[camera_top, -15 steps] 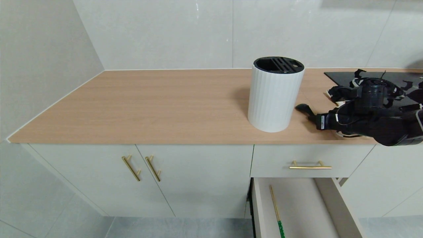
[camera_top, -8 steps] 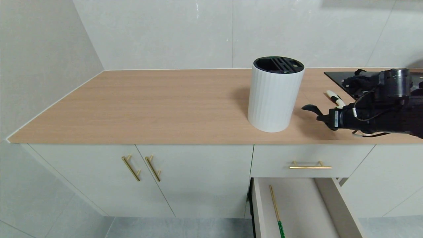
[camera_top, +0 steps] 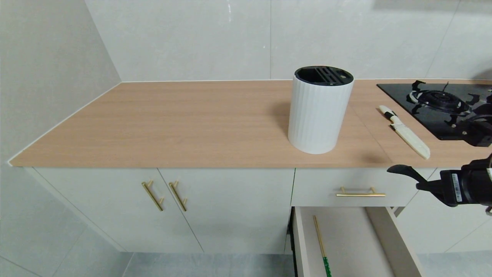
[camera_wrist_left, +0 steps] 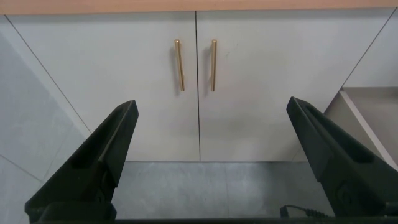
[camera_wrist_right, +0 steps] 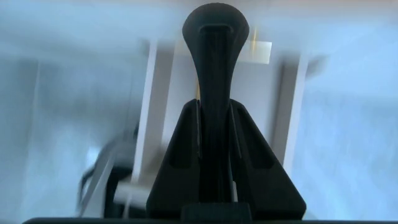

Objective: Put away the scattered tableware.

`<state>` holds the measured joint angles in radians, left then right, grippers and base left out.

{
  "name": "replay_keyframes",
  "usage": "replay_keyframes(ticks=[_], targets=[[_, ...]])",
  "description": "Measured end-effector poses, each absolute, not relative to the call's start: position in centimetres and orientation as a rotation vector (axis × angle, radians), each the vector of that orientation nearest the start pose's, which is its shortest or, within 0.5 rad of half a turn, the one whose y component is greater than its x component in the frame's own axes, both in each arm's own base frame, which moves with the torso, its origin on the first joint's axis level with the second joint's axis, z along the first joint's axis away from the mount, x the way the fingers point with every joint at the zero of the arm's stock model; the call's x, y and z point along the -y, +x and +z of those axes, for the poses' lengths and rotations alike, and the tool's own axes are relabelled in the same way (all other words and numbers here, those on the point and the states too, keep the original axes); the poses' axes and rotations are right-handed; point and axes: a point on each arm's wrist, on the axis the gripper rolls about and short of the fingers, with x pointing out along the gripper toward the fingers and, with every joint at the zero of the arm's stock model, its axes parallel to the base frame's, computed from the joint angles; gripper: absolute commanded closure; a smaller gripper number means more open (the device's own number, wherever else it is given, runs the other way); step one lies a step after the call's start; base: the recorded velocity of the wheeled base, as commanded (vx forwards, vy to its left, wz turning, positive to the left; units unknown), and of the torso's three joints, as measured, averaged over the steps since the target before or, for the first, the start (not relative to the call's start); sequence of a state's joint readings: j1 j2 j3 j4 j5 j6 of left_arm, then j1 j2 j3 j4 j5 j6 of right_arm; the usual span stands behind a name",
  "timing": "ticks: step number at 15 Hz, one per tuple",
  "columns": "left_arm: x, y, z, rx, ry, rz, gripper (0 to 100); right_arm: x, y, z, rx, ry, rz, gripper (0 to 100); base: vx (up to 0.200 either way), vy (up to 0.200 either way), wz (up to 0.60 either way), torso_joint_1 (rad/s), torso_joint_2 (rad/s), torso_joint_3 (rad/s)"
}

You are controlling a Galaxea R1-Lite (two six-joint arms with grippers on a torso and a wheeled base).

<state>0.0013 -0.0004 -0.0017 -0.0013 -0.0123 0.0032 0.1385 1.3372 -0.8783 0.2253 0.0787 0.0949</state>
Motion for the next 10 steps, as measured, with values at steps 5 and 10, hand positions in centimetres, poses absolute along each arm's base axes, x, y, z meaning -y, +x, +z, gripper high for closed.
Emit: replay_keyframes(ticks=[5, 10], targets=[[0.0, -2.3, 7.6, 0.003, 0.003, -0.011, 0, -2.7, 18.3, 20.9, -0.702, 0.063, 0.179, 100, 0.0, 0.0, 0.0, 0.0, 0.0, 0.0], [0.0, -2.3, 7.6, 0.004, 0.003, -0.011, 0, -2.9, 19.8, 18.8, -0.731, 0.037, 0.182, 100, 0.0, 0.0, 0.0, -0.07, 0.15, 0.081]])
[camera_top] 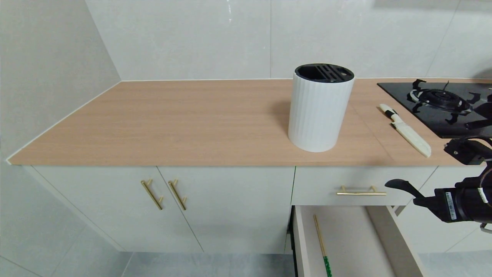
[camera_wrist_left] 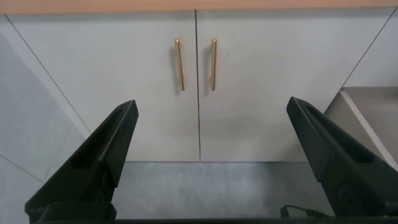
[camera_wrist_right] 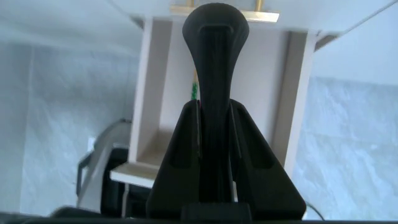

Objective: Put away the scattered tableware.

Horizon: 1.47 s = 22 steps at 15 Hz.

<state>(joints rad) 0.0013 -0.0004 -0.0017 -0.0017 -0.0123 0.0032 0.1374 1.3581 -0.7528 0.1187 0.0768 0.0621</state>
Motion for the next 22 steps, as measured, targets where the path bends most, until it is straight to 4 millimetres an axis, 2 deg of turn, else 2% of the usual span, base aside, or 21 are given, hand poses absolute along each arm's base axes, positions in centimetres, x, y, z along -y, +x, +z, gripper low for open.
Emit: replay_keyframes(ticks=[17, 22], targets=[[0.0, -2.3, 7.6, 0.002, 0.003, -0.011, 0, -2.9, 19.8, 17.4, -0.761, -0.008, 0.193, 100, 0.0, 0.0, 0.0, -0.205, 0.47, 0.257], [0.0, -2.3, 7.6, 0.003, 0.003, -0.011, 0, -2.9, 19.8, 17.3, -0.767, -0.008, 0.193, 100, 0.0, 0.0, 0.0, -0.089, 0.24, 0.134]])
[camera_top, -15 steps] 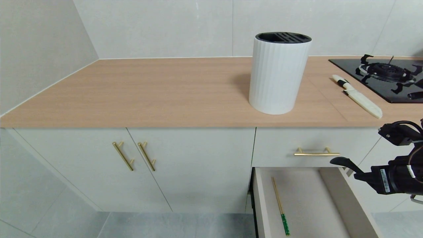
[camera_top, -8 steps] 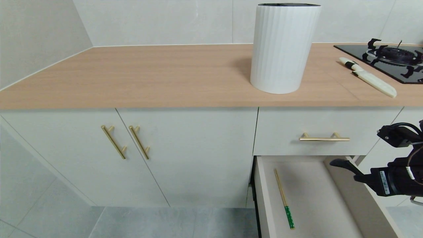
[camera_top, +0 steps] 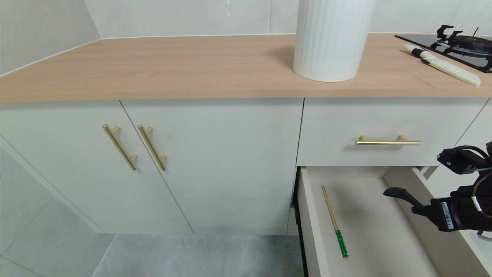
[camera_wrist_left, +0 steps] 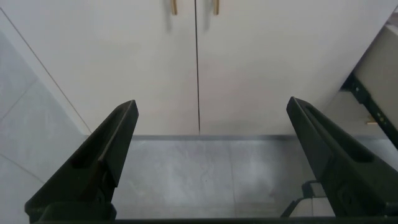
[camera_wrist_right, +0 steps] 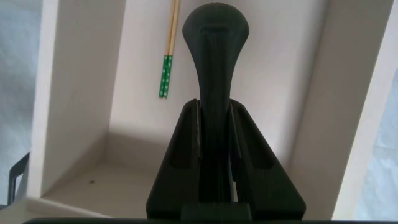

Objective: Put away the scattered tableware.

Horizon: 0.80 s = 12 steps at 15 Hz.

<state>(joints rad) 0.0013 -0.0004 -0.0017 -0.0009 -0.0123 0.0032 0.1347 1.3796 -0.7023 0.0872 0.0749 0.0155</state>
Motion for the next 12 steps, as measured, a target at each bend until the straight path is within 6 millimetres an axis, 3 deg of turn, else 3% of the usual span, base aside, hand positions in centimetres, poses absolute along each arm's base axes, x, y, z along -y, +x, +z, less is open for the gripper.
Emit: replay_keyframes(ticks=[6, 12], targets=[[0.0, -2.3, 7.6, 0.003, 0.003, -0.011, 0, -3.1, 20.9, 16.5, -0.773, -0.009, 0.199, 100, 0.0, 0.0, 0.0, 0.0, 0.0, 0.0], [0.0, -2.3, 7.6, 0.003, 0.003, -0.011, 0, -5.5, 24.8, 11.3, -0.828, 0.001, 0.183, 100, 0.0, 0.0, 0.0, 0.0, 0.0, 0.0]])
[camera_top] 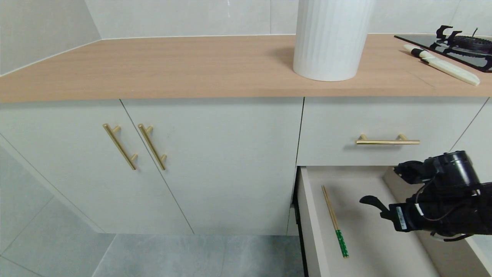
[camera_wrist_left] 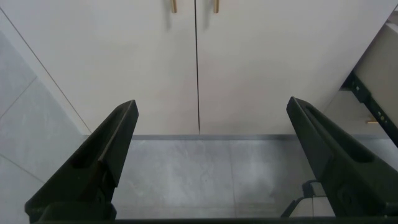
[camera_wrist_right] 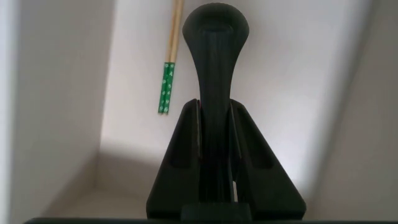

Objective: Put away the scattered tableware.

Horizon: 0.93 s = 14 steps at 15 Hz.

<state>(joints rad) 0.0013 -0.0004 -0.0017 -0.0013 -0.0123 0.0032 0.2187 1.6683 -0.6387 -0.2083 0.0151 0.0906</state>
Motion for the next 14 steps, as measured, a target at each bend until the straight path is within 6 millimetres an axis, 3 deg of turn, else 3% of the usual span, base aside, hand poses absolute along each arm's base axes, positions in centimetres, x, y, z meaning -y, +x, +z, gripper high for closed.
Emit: replay_keyframes(ticks=[7, 14], targets=[[0.0, -2.3, 7.6, 0.003, 0.003, -0.011, 0, -7.3, 27.9, 4.0, -0.862, -0.002, 0.113, 100, 0.0, 0.0, 0.0, 0.0, 0.0, 0.0], [0.0, -2.3, 7.6, 0.003, 0.003, -0.011, 0, -7.0, 29.0, 0.9, -0.879, -0.015, 0.064, 100, 0.0, 0.0, 0.0, 0.0, 0.0, 0.0]])
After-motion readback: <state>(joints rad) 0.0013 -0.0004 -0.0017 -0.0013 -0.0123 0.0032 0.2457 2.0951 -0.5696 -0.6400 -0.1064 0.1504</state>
